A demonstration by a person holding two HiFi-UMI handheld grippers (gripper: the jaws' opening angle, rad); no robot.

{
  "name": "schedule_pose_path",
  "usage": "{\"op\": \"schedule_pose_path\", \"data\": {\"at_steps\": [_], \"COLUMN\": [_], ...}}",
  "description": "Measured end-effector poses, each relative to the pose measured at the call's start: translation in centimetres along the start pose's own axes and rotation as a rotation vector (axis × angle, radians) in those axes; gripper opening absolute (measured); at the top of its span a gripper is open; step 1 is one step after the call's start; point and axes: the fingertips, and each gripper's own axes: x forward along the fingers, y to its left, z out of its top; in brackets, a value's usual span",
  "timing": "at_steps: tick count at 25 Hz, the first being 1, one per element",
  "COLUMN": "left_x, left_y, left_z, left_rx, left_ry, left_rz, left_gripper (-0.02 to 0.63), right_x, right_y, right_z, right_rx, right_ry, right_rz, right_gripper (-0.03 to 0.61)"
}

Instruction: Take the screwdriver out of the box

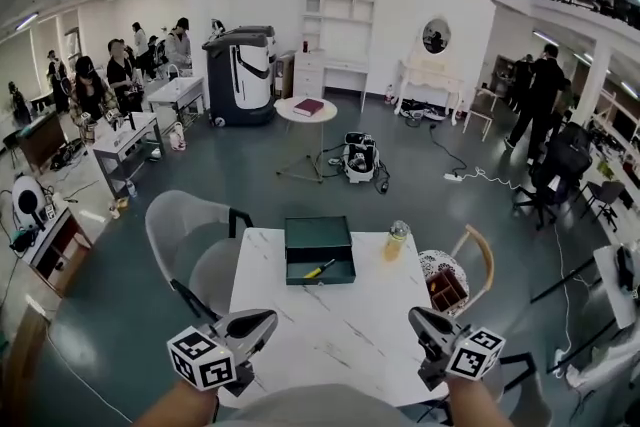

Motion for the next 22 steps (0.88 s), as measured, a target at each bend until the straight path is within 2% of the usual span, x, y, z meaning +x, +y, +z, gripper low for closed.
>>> {"op": "schedule_pose_path", "data": {"at_steps": [6,13,17,22], "left_x": [-0.8,-1.2,0.0,2.8], "left_y": [6.1,11.7,13.1,12.6], "left_z": [1.1,0.2,0.1,-0.9], "left_rx": [-0.022,-0.069,-0.081,-0.081], "left_ry": [-0.003,0.006,0.012,0.024], "left_rz": [0.007,0.010,0.014,0.036], "left_gripper": [0.005,0.005,0.005,0.005], "right_x": [6.5,12.5,14.1,13.9], "right_y": [-0.2,-0.9,-1.7,-4.8], "right_z": [0.2,-0.3,-0.9,-1.7], "right_rx": [0.002,-0.006,-0.002,0.013], "right_ry": [0.041,0.102,0.139,0.165], "right_rz": [-0.016,-0.024,-0.011,0.004], "right_gripper": [0.008,0.008,0.008,0.008]}}
